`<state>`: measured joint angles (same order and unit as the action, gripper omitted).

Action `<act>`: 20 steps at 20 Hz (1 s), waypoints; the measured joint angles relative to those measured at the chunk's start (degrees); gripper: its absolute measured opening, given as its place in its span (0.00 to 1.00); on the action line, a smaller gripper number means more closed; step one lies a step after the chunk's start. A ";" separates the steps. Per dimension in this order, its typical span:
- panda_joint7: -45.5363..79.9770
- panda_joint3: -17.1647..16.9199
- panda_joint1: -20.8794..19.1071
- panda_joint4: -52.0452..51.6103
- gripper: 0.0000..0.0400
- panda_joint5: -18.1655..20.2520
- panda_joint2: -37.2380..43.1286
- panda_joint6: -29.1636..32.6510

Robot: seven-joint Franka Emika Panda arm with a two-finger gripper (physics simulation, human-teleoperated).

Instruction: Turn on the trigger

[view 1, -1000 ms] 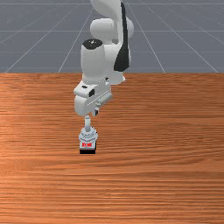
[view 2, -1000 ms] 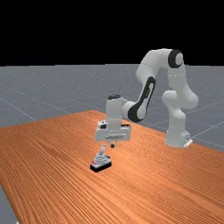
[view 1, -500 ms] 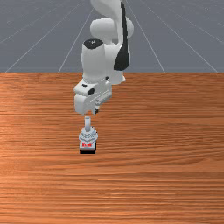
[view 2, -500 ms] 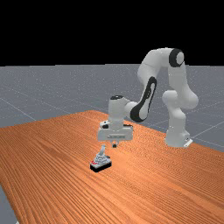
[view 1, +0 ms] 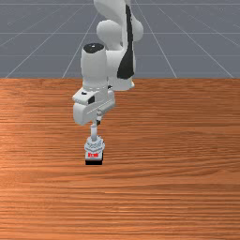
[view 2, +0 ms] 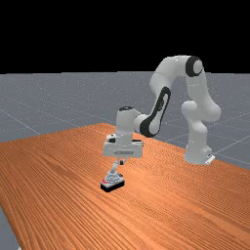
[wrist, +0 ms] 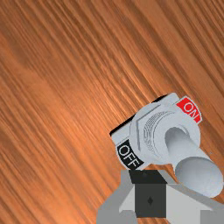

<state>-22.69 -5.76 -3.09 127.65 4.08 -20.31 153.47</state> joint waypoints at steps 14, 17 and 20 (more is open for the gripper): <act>-12.20 3.96 -4.78 -9.14 0.00 7.01 -3.35 -10.53; -13.09 3.04 -3.54 -9.76 0.00 3.86 -3.67 -11.10; -16.90 4.14 -5.28 -13.10 0.00 5.68 -4.95 -16.36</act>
<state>-39.60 -1.62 -8.37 114.54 9.75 -25.27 137.11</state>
